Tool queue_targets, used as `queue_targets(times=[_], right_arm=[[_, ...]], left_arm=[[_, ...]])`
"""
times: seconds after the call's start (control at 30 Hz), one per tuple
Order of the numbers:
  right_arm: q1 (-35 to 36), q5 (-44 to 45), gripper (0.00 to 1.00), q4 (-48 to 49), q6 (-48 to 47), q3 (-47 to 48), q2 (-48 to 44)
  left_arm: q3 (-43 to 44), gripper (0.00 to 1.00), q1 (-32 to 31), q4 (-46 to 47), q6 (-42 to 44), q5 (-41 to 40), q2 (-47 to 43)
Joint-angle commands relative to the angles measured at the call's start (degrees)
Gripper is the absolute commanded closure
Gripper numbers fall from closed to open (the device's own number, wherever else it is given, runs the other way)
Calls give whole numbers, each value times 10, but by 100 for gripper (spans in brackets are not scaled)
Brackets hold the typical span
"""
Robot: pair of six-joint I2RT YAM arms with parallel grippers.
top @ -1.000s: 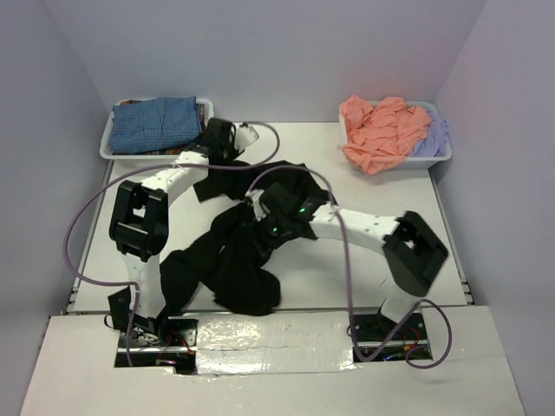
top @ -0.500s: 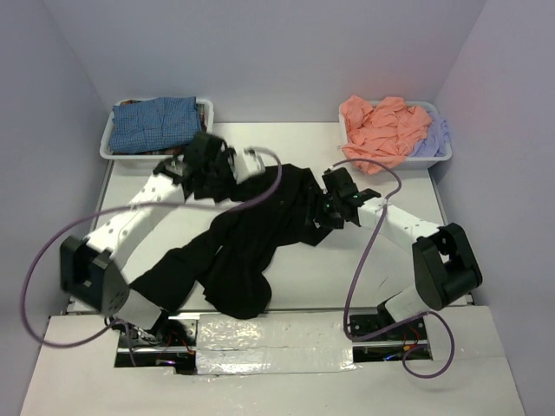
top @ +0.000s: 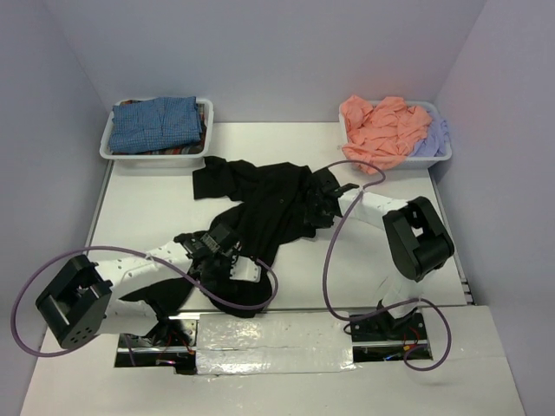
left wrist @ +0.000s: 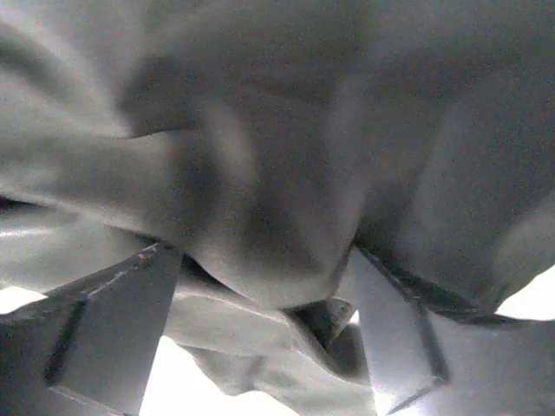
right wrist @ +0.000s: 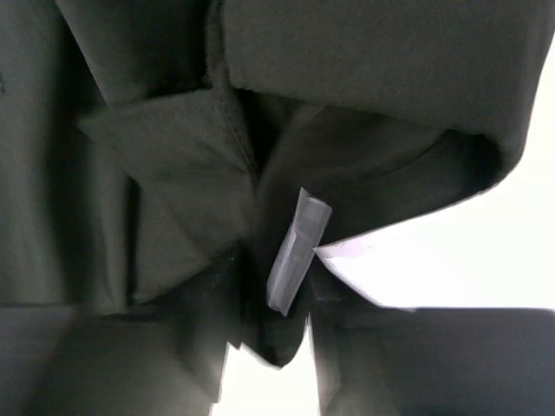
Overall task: Fold and stack the long sleeve shirts
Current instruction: Flatten the shirt out
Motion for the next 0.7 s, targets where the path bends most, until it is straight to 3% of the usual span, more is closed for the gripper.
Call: queue_targets(times=[0.0,0.03,0.07,0.1,0.13,0.23,0.27,0.33,0.43,0.53,0.67], right_arm=[[4,16,69,11,0,-1,25],[4,14,78,14,-4,2,20],[4,12,95,15,-14,6,6],[4,13,100,14,-18,9,-3],[4,21,100,6,-29,17,-25],[2,41,100,-16,-55,33,-87],[-1,46,100,-30,-79,44,-108],[-2,42,100,-41,-136,63,-167],[-2,27,100,-64,-201,85,-240],[-5,53,100,-93,-272,126,-302],[-22,64,100,-135,-310,187,-353]], left_arm=[[-26,11,-1,134,21,-30,14],[-34,33,-1,148,6,-34,22],[-36,44,-1,165,-3,-29,25],[-39,61,-1,173,-9,-29,27],[-48,100,1,196,-20,-49,26],[-37,100,45,225,-18,-83,6],[-22,100,107,236,-21,-93,3],[54,100,207,237,-34,-93,4],[176,100,286,209,-37,-65,7],[266,100,310,183,-27,-22,4],[347,100,317,180,-37,-30,18]])
